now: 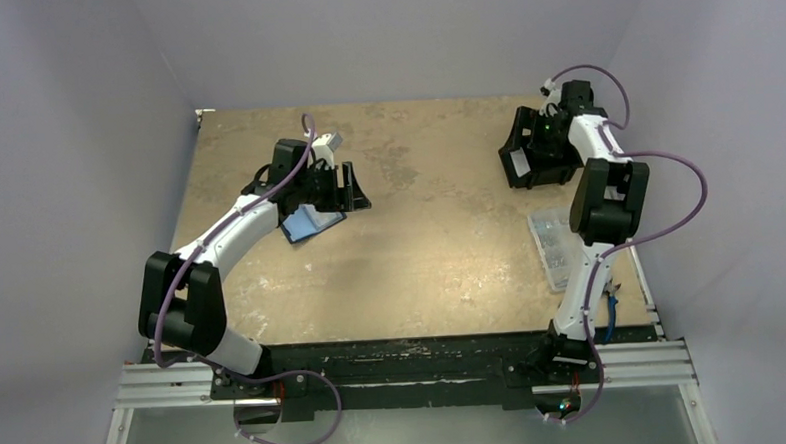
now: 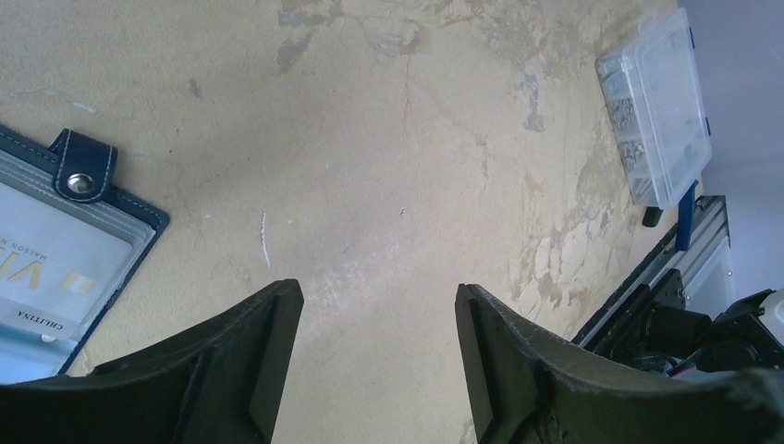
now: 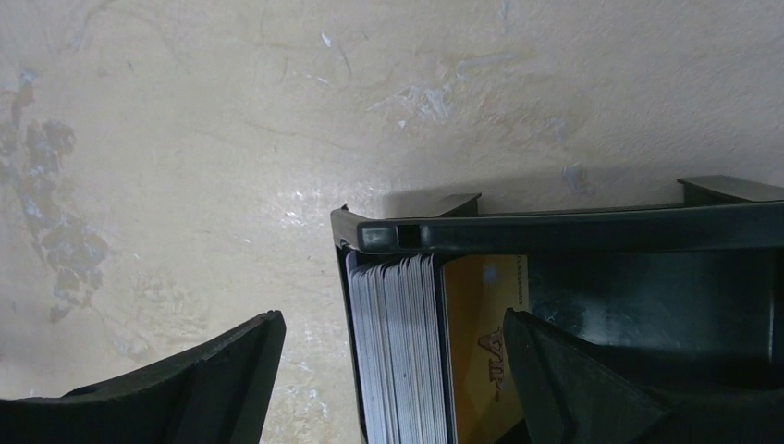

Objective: Put the credit cards into the card holder
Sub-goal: Pick up the credit card from the storage box.

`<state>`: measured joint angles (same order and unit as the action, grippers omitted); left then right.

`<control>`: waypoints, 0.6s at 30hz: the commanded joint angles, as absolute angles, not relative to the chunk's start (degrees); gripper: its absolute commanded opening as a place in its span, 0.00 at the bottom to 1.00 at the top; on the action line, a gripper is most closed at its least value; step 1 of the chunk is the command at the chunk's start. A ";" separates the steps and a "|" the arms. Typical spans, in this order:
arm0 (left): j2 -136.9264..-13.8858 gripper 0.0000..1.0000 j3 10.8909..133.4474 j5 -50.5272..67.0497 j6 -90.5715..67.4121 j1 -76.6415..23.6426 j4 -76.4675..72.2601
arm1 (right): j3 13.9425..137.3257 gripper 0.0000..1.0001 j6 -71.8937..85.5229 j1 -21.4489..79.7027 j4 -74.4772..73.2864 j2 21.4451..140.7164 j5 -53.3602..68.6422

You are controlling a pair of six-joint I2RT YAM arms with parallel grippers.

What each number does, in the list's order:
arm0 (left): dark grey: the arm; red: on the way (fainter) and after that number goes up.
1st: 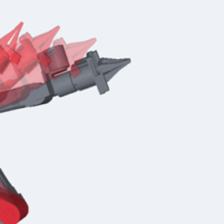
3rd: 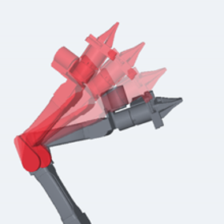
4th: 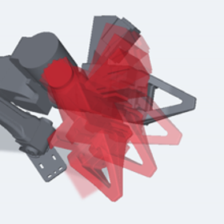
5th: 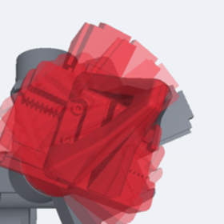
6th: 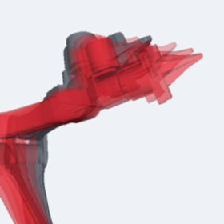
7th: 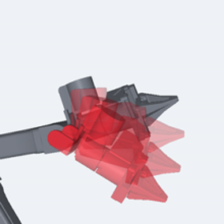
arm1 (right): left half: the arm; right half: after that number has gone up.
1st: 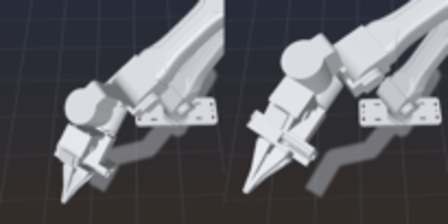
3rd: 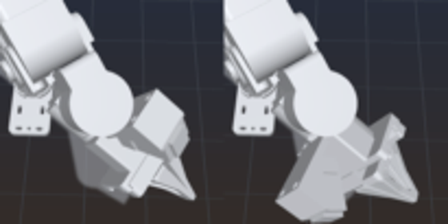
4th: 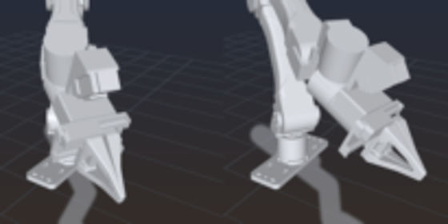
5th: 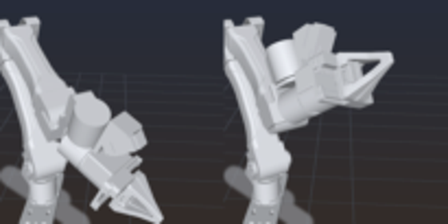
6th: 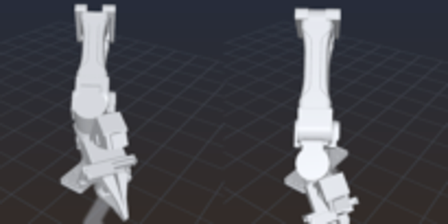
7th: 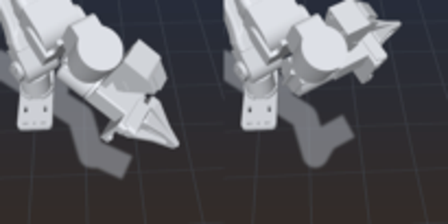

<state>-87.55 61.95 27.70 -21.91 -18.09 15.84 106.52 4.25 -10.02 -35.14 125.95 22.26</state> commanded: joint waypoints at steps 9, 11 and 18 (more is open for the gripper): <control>-87.89 0.66 61.70 28.39 -22.10 -18.28 13.71 | 104.84 0.96 3.60 -9.82 -32.87 124.94 28.40; -87.89 0.66 61.66 28.39 -22.06 -18.28 13.65 | 103.37 0.95 3.69 -9.84 -32.20 123.97 29.73; -87.88 0.66 61.61 28.74 -22.19 -18.28 13.41 | 100.30 0.89 3.96 -9.83 -31.19 121.91 30.82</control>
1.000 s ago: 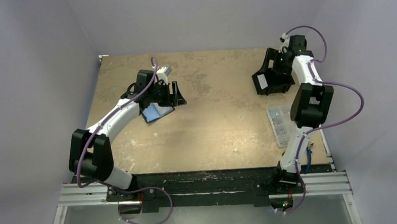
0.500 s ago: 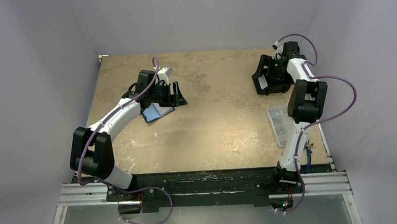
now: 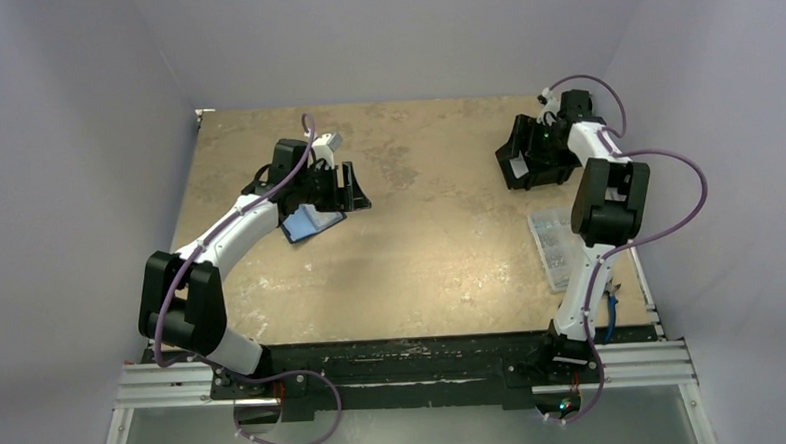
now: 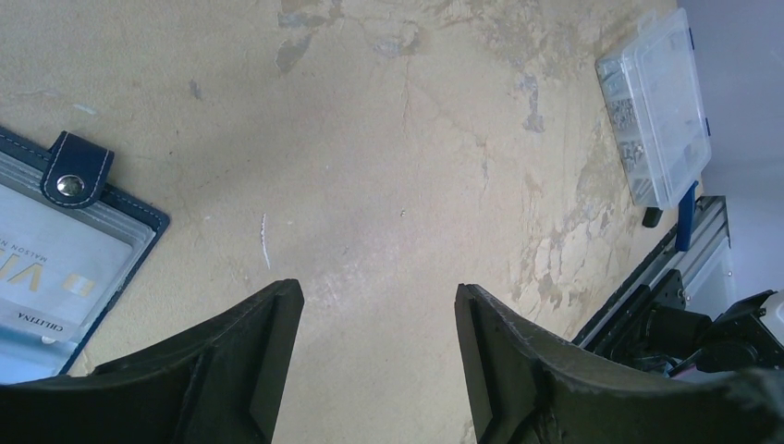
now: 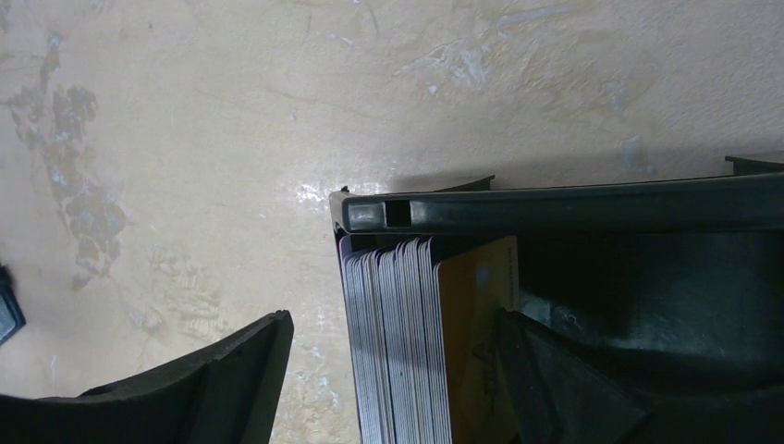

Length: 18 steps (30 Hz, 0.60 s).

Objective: Put the credit cards into the card holder
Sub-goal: Pick up the credit card from the storage box.

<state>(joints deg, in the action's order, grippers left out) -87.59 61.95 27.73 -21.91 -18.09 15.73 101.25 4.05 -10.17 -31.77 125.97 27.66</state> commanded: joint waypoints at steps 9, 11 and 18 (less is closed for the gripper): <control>-87.80 0.66 61.57 28.87 -22.25 -18.28 13.28 | 98.83 0.81 4.95 -9.84 -29.86 118.83 31.99; -87.80 0.66 61.52 29.00 -22.32 -18.28 13.19 | 98.71 0.80 5.01 -9.84 -29.79 118.54 32.28; -87.80 0.66 61.39 29.09 -22.32 -18.28 13.10 | 98.04 0.69 5.25 -9.84 -29.52 118.73 32.68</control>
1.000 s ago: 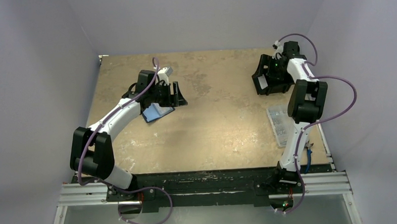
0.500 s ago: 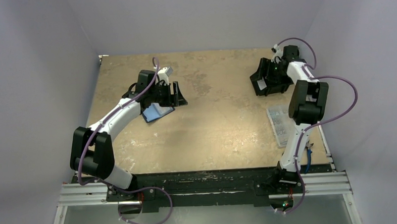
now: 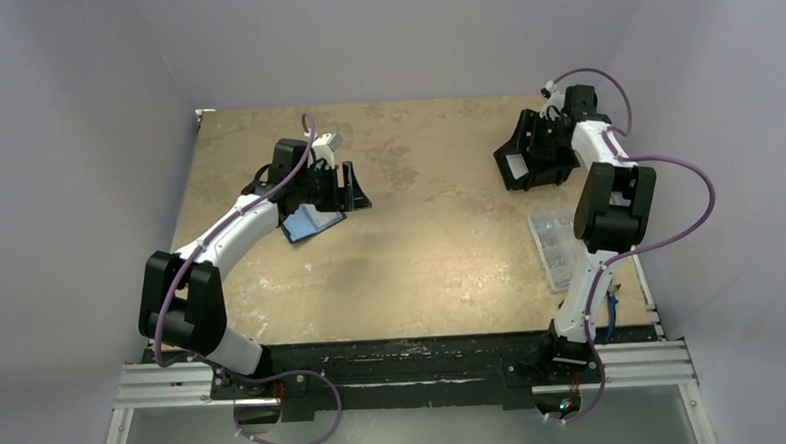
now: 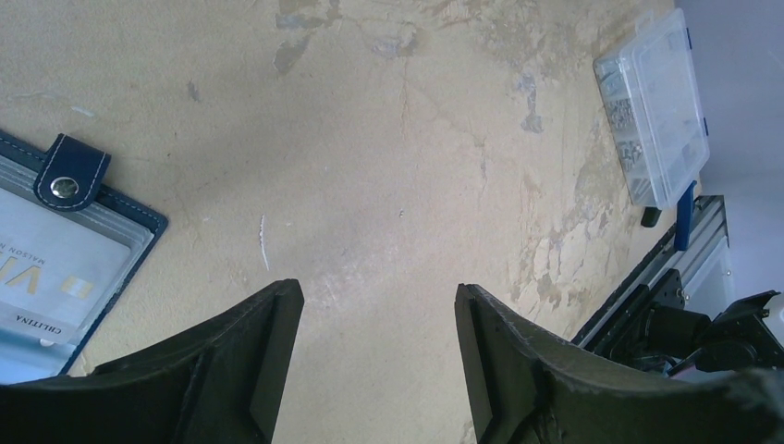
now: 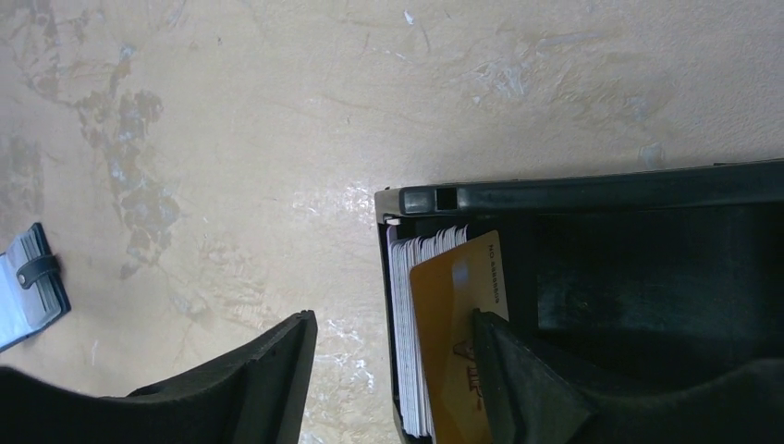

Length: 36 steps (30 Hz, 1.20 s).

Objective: Put the credit cards into the card holder
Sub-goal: Pick up the credit card from the storage box.

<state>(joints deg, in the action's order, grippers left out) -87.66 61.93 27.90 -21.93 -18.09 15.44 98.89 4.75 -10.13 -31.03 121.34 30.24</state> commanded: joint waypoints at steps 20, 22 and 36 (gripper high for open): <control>-87.80 0.66 61.12 29.70 -22.51 -18.28 12.59 | 98.01 0.61 5.15 -9.84 -29.65 119.74 28.90; -87.81 0.66 61.08 29.64 -22.52 -18.28 12.57 | 98.15 0.64 5.19 -9.80 -29.62 119.82 28.11; -87.95 0.66 60.93 29.71 -22.50 -18.28 12.53 | 98.03 0.74 5.44 -9.84 -29.03 119.77 25.23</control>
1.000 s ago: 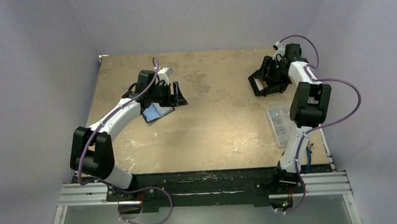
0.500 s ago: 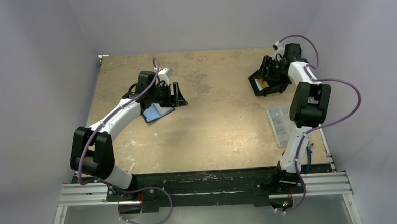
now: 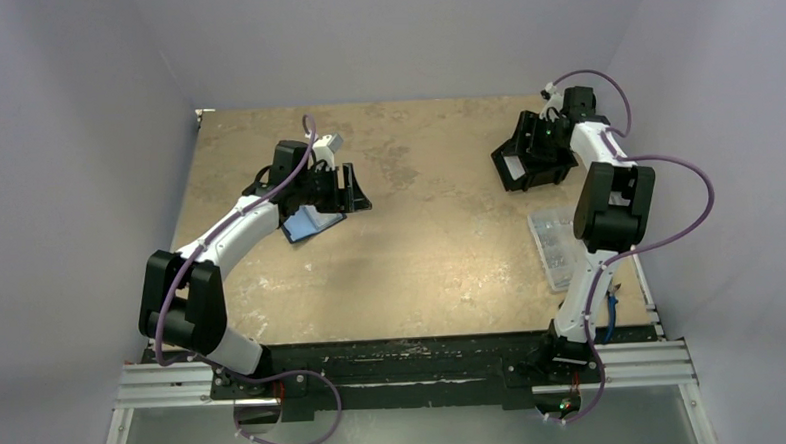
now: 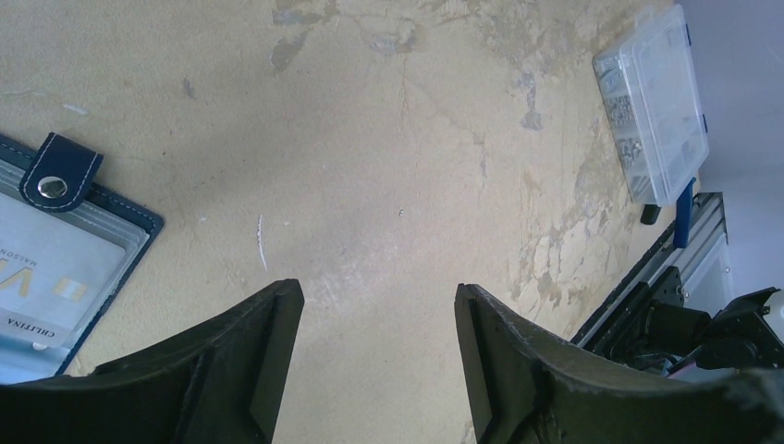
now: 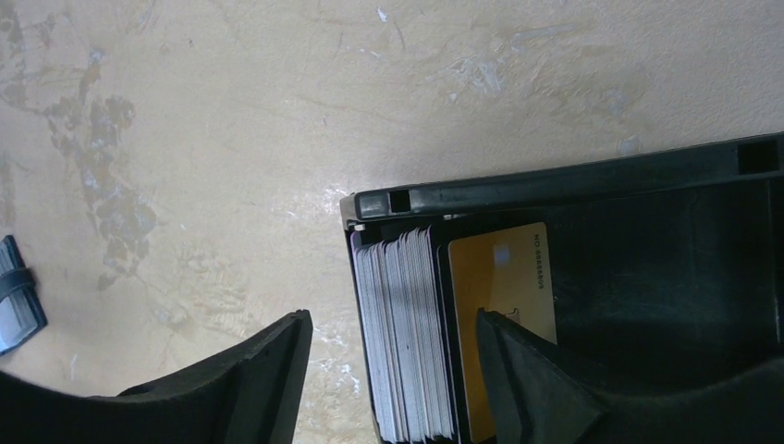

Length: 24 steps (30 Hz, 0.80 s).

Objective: Put the credit cards into the card holder
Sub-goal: Pick up the credit card from the storage box.

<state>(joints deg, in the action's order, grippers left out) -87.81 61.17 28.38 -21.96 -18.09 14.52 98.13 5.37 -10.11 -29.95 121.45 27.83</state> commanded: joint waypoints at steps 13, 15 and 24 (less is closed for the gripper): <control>-87.80 0.66 60.83 30.11 -22.68 -18.30 12.23 | 101.47 0.99 4.42 -9.36 -34.14 124.46 23.51; -87.80 0.66 60.82 30.17 -22.75 -18.28 12.24 | 101.33 0.99 4.27 -9.03 -34.06 124.68 24.23; -87.80 0.66 60.76 30.34 -22.71 -18.28 12.08 | 101.15 0.88 4.46 -8.70 -33.18 123.77 30.60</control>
